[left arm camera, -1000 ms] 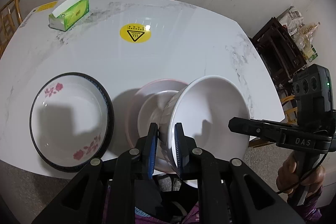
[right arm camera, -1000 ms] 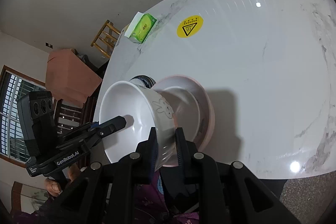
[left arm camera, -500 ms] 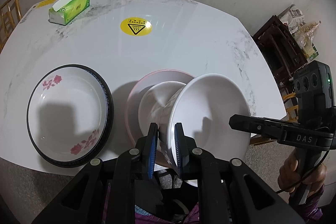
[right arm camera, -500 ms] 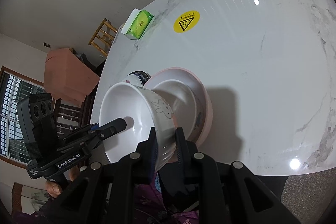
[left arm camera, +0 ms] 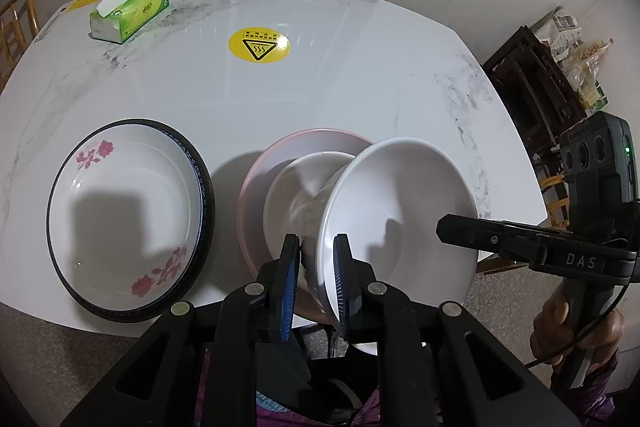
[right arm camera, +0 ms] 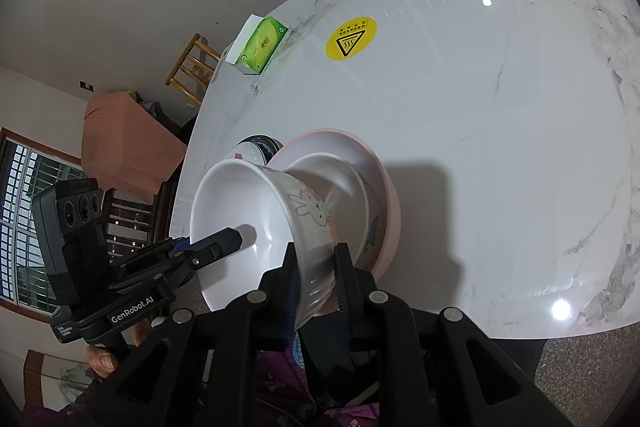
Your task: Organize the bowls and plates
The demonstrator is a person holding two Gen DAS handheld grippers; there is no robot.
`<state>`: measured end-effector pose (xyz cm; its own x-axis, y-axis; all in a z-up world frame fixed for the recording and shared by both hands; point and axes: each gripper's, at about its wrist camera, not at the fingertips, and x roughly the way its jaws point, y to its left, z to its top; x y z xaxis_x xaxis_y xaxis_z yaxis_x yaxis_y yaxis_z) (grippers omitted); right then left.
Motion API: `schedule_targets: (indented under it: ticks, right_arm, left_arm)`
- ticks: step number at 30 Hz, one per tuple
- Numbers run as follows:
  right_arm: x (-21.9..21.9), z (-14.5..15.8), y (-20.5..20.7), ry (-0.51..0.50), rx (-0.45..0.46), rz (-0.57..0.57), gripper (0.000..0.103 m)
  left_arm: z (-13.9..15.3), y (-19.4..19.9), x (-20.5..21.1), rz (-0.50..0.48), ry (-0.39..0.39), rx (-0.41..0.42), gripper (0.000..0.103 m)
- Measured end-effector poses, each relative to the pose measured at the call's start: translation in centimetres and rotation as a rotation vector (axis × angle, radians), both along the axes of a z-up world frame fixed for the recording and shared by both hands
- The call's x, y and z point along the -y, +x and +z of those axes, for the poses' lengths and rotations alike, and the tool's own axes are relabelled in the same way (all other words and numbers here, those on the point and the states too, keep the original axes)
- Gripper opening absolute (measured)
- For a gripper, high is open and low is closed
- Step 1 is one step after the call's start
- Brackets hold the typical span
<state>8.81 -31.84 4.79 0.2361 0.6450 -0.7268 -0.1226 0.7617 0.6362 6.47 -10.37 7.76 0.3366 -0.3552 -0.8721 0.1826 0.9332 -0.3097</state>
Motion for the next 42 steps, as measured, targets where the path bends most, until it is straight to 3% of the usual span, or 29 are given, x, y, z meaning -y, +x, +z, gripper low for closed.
schedule_targets:
  ticks: [28, 42]
  right_arm:
    - [-0.3, -0.8, 1.1, -0.033, -0.013, 0.006, 0.017]
    - [-1.0, -1.7, 1.6, -0.101, -0.01, 0.02, 0.02]
  left_arm:
    - [-1.6, 1.6, -0.3, 0.023, -0.007, -0.04, 0.013]
    - [-1.9, 1.9, -0.5, 0.032, -0.001, -0.041, 0.013]
